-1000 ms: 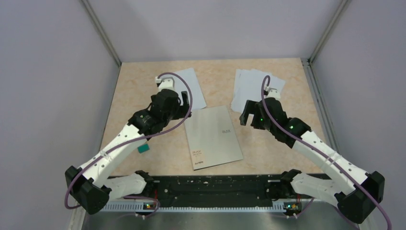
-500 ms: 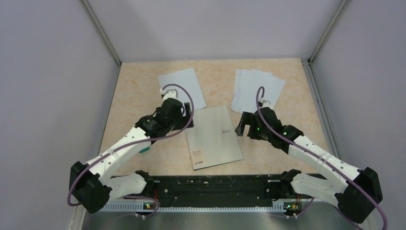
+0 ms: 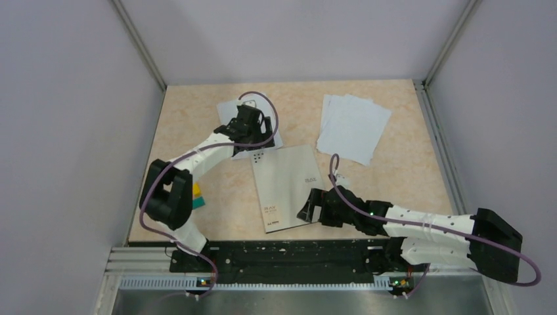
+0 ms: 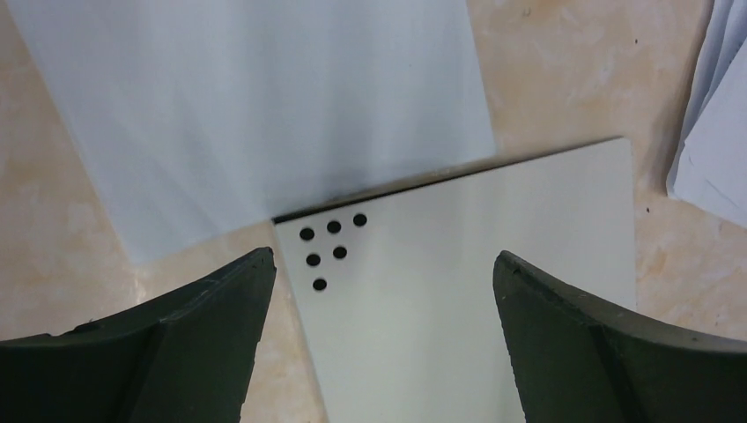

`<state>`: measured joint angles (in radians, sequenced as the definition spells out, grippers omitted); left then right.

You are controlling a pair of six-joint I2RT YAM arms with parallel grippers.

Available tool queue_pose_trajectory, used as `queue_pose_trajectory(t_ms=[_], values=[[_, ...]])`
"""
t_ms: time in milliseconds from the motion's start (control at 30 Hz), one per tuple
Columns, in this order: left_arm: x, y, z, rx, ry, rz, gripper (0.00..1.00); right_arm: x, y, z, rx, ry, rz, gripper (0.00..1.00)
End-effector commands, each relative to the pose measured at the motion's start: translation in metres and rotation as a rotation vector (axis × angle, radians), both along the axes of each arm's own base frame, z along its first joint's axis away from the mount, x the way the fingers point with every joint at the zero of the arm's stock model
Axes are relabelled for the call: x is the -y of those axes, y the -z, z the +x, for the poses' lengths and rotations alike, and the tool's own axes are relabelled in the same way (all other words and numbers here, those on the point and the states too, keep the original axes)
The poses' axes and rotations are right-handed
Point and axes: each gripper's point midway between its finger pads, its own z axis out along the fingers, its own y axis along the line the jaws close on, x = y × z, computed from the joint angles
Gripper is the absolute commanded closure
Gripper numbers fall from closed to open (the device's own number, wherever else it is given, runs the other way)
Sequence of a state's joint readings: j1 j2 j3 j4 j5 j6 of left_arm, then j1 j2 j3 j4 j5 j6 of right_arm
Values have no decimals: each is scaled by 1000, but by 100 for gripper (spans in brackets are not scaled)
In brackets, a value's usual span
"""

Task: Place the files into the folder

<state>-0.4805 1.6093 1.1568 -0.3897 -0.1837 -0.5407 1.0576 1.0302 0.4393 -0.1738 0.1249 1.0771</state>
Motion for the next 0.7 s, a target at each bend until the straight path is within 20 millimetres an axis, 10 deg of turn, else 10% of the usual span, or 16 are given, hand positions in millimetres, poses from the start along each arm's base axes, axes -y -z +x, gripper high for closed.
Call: queue_pose_trajectory(t_ms=[0, 667], values=[[17, -7, 43, 31, 117, -83, 2, -33, -23, 1, 0, 66, 204, 1], [26, 52, 15, -229, 250, -119, 5, -79, -1, -20, -116, 253, 407, 1]])
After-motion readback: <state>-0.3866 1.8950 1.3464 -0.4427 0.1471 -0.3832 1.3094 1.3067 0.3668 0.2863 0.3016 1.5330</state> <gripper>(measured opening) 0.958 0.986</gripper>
